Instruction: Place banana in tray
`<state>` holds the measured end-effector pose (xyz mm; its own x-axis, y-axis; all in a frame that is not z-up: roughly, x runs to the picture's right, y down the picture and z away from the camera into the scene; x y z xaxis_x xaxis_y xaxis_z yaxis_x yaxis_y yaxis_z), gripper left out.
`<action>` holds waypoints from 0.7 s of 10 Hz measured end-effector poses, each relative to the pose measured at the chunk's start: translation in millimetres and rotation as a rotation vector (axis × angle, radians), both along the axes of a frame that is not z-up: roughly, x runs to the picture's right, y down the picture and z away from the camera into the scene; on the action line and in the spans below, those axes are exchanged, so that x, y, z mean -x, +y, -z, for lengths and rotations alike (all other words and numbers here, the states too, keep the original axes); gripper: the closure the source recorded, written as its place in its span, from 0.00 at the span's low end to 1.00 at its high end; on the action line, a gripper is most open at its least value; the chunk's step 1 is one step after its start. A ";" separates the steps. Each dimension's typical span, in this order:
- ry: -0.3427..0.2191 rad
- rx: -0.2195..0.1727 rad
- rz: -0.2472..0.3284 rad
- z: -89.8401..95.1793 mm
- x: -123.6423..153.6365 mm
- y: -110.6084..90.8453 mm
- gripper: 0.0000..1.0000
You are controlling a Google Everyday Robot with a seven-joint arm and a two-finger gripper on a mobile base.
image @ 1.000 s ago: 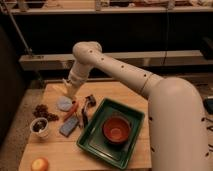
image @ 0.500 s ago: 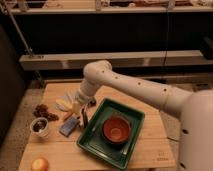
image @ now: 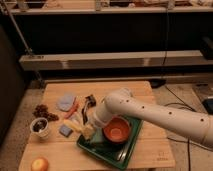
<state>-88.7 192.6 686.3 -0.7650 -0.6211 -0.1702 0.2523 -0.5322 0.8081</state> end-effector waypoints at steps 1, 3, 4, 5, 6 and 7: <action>0.001 0.012 0.006 -3.2 -12.0 10.1 1.00; 0.022 0.043 0.004 -14.5 -31.5 23.0 1.00; 0.033 0.056 0.003 -21.1 -36.5 26.6 1.00; 0.041 0.069 0.002 -25.9 -41.1 29.9 1.00; 0.048 0.082 0.001 -29.1 -45.2 31.8 1.00; 0.046 0.094 0.009 -30.5 -47.1 33.9 0.98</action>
<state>-41.6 226.5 716.8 -0.7765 -0.6256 -0.0758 0.2857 -0.4567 0.8425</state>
